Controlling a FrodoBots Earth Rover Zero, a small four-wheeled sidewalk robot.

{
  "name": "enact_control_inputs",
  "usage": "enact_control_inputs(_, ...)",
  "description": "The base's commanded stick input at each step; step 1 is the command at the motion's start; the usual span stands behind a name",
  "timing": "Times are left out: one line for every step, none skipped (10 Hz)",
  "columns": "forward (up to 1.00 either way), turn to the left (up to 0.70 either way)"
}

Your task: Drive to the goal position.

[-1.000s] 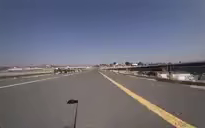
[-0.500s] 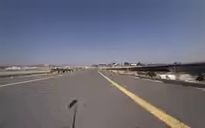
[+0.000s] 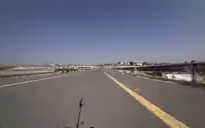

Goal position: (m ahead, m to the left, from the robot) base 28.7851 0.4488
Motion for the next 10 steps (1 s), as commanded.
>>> enact_control_inputs(1.0,0.0)
enact_control_inputs(1.0,0.0)
enact_control_inputs(1.0,0.0)
enact_control_inputs(1.0,0.0)
enact_control_inputs(1.0,0.0)
enact_control_inputs(1.0,0.0)
enact_control_inputs(1.0,0.0)
enact_control_inputs(1.0,0.0)
enact_control_inputs(1.0,0.0)
enact_control_inputs(1.0,0.0)
